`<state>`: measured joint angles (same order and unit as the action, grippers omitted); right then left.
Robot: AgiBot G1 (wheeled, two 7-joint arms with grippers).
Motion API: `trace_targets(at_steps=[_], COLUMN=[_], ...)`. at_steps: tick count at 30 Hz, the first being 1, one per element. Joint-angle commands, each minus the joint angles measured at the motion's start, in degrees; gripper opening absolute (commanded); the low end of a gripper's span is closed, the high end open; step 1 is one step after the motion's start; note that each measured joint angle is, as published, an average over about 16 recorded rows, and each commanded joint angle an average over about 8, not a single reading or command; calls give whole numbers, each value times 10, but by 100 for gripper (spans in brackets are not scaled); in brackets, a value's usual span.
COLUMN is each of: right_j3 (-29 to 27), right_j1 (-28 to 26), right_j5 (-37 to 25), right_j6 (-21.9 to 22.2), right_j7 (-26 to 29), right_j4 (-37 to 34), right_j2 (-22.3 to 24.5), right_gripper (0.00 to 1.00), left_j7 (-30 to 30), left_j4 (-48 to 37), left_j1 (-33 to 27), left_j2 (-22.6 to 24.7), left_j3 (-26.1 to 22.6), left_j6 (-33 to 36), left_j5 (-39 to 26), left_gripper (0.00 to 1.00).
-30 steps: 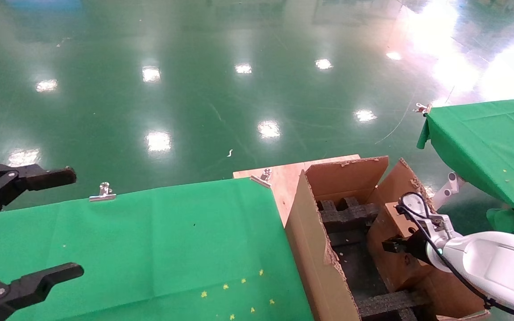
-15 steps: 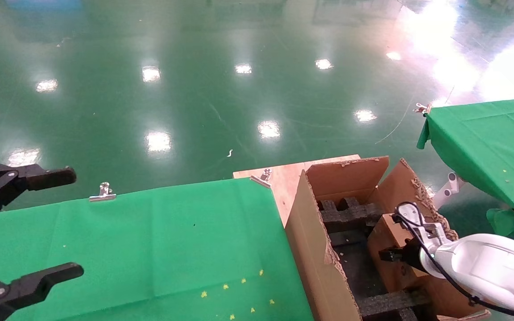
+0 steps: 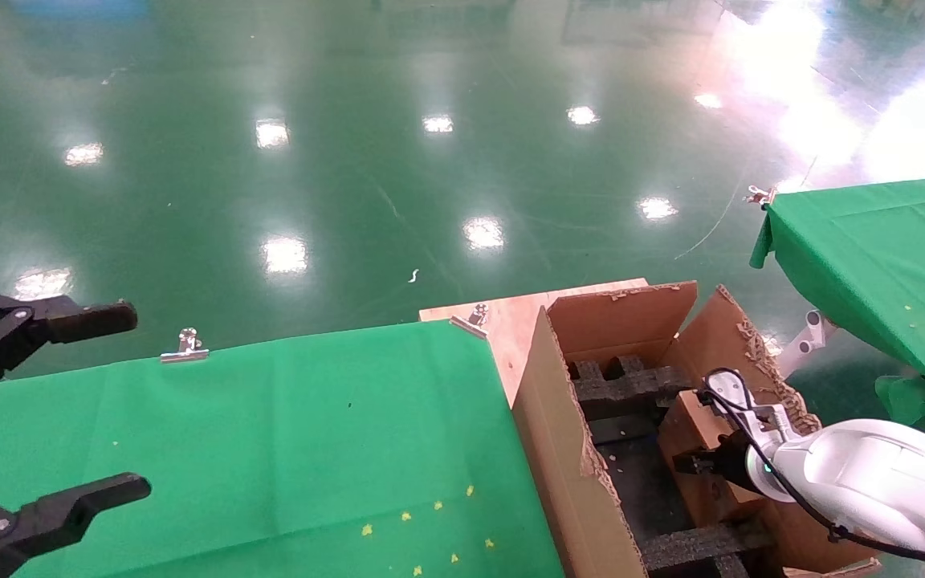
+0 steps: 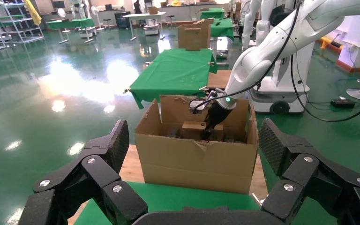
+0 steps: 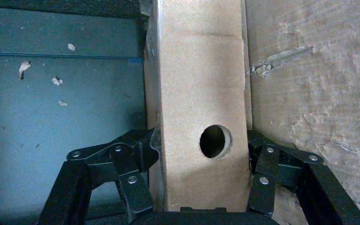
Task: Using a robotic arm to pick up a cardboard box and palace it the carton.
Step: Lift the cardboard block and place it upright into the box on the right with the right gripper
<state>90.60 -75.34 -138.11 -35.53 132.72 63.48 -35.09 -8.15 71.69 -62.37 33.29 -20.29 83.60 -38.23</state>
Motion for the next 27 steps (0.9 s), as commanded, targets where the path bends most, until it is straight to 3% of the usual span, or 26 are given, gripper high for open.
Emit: trace_targets(at_steps=[1,27], right_j3=[0,-9], right_j1=[0,-21], right_j5=[1,-5], right_j6=[1,-20], right_j7=[0,8], right_j4=[0,64], right_j2=[0,42], right_gripper=[100,100], left_j7=[0,0], left_j4=[0,0], left_j1=[0,0], left_j2=[0,0], left_j3=[0,0], left_j6=[0,0], left_j5=[0,0], left_gripper=[100,100])
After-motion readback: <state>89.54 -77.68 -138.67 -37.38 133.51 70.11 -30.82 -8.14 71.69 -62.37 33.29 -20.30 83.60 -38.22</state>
